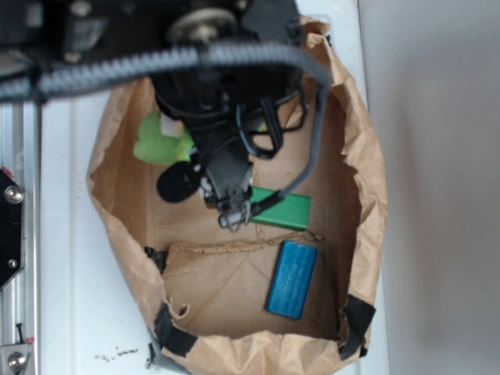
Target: Grab the green animal.
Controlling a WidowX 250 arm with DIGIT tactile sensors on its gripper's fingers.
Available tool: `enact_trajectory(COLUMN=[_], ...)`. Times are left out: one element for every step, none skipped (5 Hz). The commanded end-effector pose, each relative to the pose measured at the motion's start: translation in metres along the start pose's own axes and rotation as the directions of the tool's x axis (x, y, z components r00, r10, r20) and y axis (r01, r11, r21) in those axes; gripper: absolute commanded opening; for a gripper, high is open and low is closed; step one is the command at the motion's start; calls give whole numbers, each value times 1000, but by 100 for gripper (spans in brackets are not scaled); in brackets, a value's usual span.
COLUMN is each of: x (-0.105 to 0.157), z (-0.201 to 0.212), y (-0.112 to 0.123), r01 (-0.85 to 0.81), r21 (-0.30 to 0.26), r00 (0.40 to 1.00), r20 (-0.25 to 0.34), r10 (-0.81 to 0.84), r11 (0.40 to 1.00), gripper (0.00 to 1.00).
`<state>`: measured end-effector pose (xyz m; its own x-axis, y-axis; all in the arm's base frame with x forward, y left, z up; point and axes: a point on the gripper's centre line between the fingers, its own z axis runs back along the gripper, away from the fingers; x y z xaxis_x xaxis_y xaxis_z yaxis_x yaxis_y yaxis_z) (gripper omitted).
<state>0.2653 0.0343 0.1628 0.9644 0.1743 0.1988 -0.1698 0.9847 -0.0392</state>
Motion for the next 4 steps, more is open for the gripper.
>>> enact_trajectory(x=[3,0,4,8], z=[28,38,50,54], y=[-16,-18,-14,-12], r01=[235,261,247,218], r21=[101,86,48,23], r00=[966,960,966,974], r20=[81,78,69,66], r10=[-244,-268,-250,-219], r11=[967,961,968,976], gripper=[0,0,0,0])
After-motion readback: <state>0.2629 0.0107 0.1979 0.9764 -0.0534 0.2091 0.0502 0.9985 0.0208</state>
